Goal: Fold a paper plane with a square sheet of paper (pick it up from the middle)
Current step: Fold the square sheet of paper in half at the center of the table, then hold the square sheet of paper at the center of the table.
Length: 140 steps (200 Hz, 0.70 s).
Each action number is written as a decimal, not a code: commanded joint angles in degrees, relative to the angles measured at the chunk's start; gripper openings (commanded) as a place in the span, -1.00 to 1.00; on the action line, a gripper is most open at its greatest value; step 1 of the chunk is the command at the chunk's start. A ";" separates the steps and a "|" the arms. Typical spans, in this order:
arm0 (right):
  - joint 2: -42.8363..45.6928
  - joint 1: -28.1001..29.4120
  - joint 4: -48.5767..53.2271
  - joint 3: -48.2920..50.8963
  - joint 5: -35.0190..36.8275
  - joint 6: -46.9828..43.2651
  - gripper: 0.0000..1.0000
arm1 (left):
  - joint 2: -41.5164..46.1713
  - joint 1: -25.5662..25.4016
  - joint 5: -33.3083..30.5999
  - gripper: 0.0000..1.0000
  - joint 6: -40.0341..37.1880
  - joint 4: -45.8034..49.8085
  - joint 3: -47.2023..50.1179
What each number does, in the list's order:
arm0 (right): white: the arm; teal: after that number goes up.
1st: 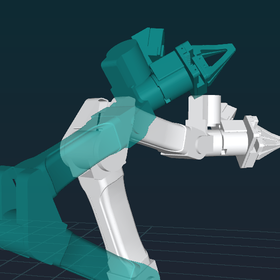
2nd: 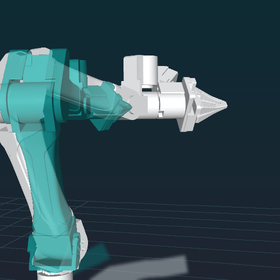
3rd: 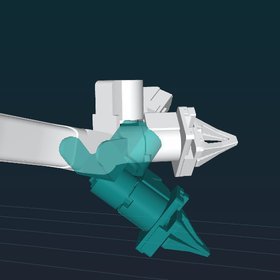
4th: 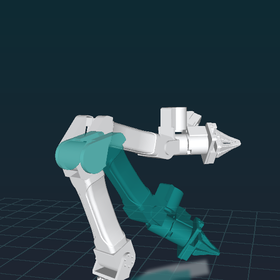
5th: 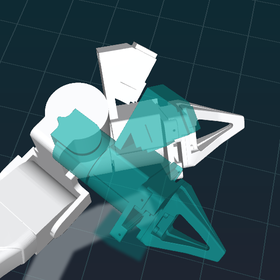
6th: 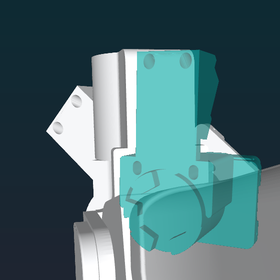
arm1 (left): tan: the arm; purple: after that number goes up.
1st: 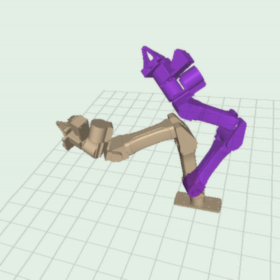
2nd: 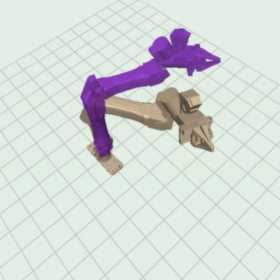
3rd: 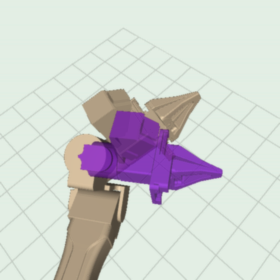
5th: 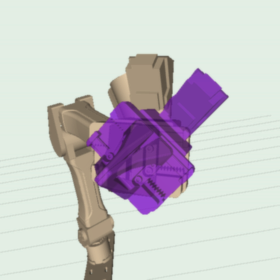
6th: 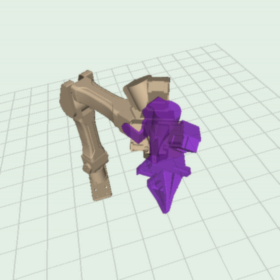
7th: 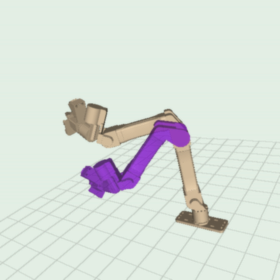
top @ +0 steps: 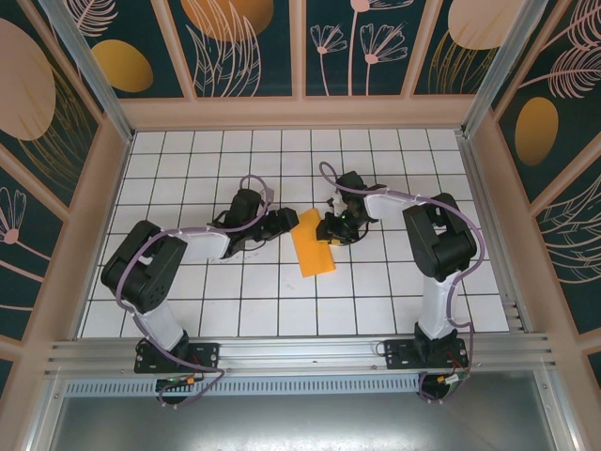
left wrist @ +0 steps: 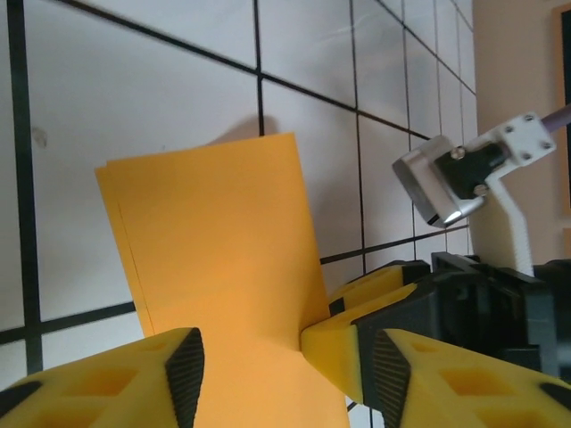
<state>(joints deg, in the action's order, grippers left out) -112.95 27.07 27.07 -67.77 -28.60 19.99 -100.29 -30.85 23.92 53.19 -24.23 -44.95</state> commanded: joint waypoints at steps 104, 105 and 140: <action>-12.56 1.58 -3.26 4.49 17.68 -1.89 -0.24 | -6.00 -2.52 1.79 -0.35 -0.08 3.77 -6.38; -12.56 1.58 -3.25 4.49 17.69 -1.88 -0.24 | -6.03 -2.54 1.76 -0.36 -0.05 3.81 -6.43; -12.78 1.93 -3.33 4.49 17.88 -2.29 -0.24 | -7.06 -2.80 2.00 -0.41 -0.44 5.16 -7.17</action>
<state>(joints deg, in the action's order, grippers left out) -113.03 27.83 27.55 -68.16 -27.00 19.84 -106.26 -33.12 25.28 53.65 -20.99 -50.41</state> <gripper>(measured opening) 0.378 0.302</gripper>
